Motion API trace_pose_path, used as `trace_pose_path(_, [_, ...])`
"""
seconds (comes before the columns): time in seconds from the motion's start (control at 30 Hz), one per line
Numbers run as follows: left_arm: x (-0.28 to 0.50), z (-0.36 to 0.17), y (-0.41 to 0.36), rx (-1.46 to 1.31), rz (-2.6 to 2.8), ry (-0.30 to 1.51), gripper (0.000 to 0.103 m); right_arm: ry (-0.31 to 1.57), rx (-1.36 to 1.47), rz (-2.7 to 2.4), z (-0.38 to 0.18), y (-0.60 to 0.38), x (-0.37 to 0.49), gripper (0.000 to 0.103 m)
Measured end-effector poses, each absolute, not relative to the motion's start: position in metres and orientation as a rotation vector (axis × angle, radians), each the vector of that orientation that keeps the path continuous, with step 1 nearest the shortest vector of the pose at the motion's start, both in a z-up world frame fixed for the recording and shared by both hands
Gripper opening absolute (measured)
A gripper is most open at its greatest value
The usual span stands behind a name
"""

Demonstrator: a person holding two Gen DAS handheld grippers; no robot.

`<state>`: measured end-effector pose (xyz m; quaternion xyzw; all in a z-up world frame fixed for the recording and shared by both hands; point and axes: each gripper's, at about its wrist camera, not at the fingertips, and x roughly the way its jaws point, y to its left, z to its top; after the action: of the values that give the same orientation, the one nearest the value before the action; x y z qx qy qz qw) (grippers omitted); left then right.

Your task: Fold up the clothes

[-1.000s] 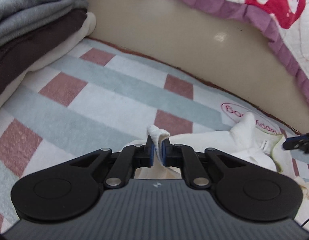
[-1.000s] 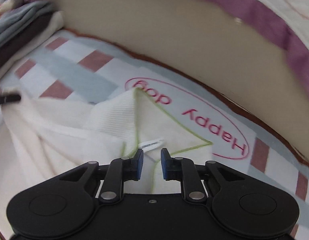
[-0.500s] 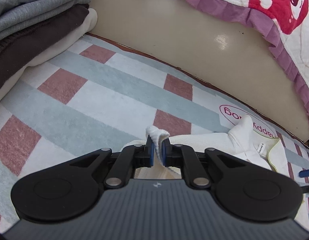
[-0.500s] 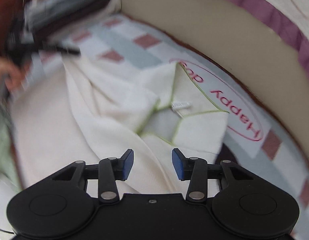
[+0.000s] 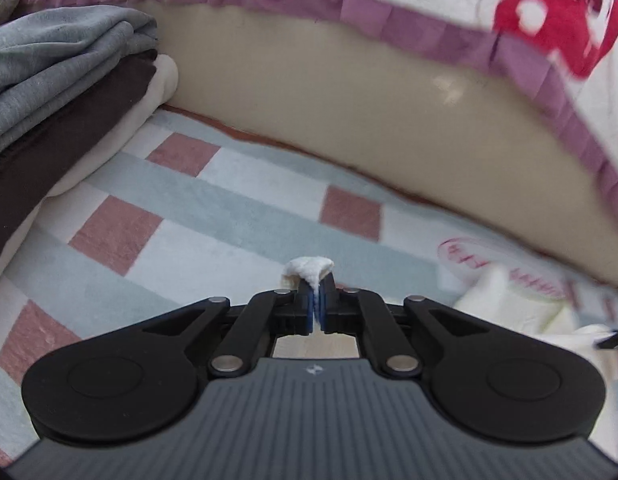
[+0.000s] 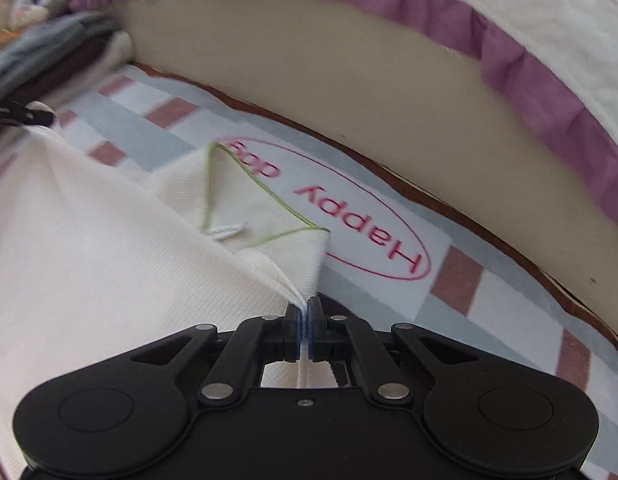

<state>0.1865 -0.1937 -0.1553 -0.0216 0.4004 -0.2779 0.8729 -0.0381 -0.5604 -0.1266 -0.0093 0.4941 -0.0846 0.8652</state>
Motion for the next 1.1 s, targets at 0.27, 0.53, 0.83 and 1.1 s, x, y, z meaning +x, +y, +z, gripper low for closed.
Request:
trace_pose_path(0.27, [0.180, -0.176, -0.194, 0.067, -0.424, 0.817, 0.051, 1.028, 0.021, -0.523, -0.126, -0.591, -0.056, 0.033])
trace_pose_path(0.53, [0.170, -0.162, -0.211, 0.176, -0.574, 0.841, 0.059, 0.973, 0.206, -0.420, -0.111, -0.616, -0.149, 0.043])
trace_pose_path(0.83, [0.168, -0.177, -0.215, 0.204, -0.588, 0.942, 0.059, 0.975, 0.384, -0.473, -0.162, -0.627, -0.165, 0.047])
trace_pose_path(1.1, [0.166, -0.165, -0.208, 0.181, -0.560, 0.833, 0.059, 0.848, 0.282, -0.576, -0.153, -0.615, -0.145, 0.002])
